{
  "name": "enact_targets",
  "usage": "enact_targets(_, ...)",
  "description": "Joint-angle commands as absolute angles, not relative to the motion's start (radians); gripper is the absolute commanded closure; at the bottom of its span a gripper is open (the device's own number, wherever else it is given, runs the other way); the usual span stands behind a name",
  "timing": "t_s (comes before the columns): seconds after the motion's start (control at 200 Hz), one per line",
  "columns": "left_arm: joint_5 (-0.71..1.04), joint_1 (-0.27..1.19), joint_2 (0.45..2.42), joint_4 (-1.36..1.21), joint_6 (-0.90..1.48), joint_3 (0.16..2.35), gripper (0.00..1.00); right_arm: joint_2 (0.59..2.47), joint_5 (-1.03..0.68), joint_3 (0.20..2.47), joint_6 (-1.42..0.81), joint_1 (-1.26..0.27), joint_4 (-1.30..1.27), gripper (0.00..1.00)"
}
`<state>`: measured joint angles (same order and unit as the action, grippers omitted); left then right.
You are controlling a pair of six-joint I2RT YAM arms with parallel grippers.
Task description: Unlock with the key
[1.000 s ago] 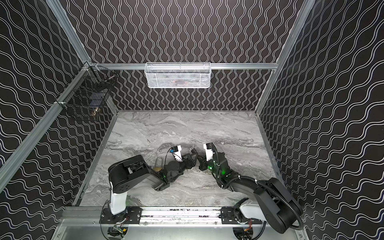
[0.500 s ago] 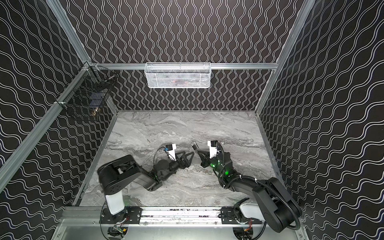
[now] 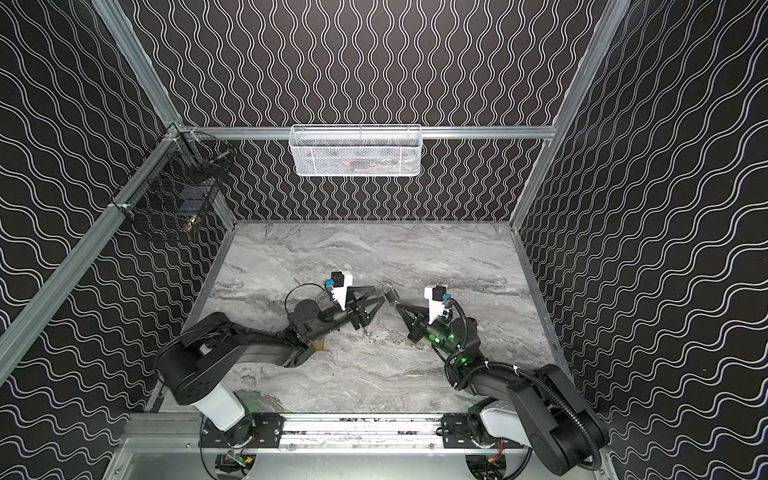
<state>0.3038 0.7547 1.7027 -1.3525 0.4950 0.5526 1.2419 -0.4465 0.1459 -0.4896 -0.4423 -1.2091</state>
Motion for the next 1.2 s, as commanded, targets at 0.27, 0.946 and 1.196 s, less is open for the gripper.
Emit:
enact_targets(0.27,0.496,0.710,1.806,-1.545,0.561,0.631,0.35,1.268,-0.498,0.137,-0.528,-0.442,-1.390,1.00)
enact_targets(0.946,0.683,0.712,1.884,-1.545,0.659,0.716,1.00,1.280,-0.513,0.118,-0.569,-0.398,-1.457,1.00)
enact_targets(1.196,0.763,0.719,1.935,-1.546,0.715,0.751,1.00,1.296,-0.555,0.085,-0.604,-0.382,-1.598,1.00)
